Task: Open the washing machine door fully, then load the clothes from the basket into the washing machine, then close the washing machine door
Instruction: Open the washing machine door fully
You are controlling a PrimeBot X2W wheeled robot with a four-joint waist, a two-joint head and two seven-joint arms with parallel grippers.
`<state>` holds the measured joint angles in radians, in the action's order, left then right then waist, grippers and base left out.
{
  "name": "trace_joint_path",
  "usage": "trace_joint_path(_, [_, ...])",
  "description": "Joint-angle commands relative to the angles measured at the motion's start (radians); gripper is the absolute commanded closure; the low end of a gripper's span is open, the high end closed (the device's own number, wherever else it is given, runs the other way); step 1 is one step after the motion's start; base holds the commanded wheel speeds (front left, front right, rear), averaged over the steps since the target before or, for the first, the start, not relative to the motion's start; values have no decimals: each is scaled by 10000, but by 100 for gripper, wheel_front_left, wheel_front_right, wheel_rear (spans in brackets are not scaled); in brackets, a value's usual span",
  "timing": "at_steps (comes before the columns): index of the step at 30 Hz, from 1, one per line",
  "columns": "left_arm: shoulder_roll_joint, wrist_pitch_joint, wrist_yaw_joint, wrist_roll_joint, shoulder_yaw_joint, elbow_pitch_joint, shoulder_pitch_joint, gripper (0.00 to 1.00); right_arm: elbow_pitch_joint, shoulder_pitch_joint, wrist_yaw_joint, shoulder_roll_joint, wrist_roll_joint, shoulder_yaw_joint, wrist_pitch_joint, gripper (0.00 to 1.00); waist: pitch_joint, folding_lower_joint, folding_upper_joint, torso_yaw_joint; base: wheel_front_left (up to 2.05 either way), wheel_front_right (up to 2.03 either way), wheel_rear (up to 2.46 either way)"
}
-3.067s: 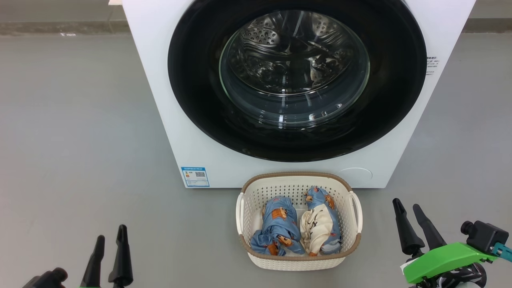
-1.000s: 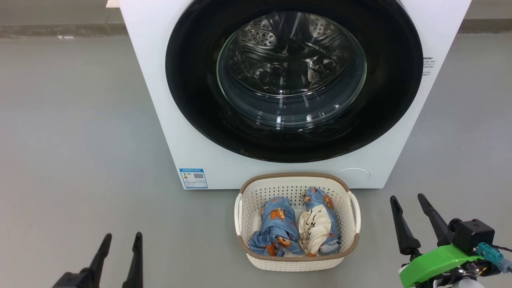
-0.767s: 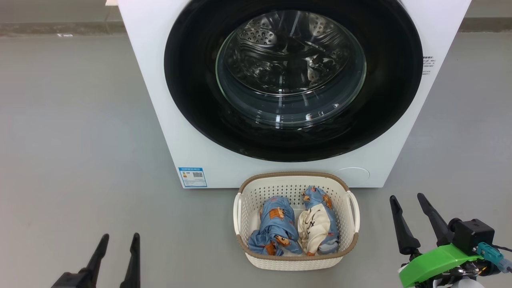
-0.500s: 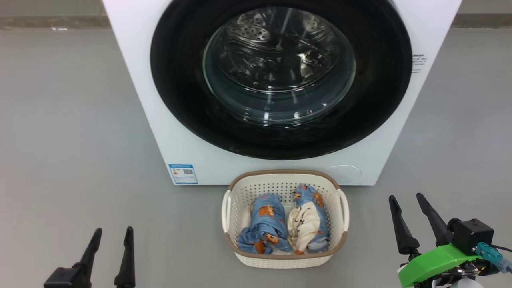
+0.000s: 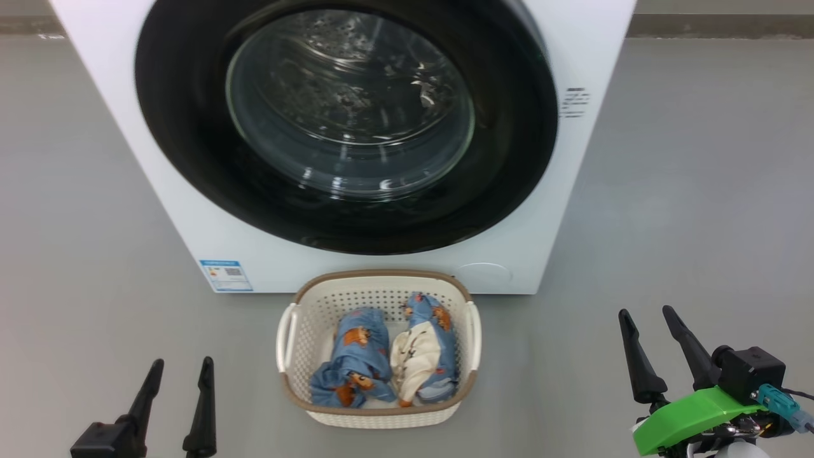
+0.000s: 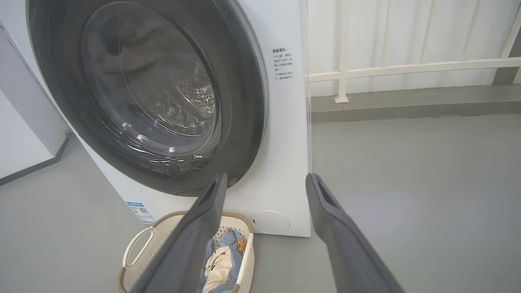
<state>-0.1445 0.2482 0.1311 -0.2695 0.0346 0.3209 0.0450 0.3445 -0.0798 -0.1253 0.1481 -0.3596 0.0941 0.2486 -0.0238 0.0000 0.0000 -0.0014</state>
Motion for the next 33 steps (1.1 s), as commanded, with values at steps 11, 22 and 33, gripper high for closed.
trace_joint_path(11, [-127,136,-7,-468,-238,-273,430,0,-193,-481,-54,96,35,164,132,0,70,0,0,-36,110,112,-222])
trace_joint_path(22, [-200,136,-5,-630,-2,-324,334,0,-166,-416,-54,115,-21,186,132,0,174,0,0,-14,35,35,-69])
trace_joint_path(33, [-163,136,-5,-693,28,-411,377,0,-183,-496,-54,64,-171,187,132,0,53,0,0,51,0,0,0])
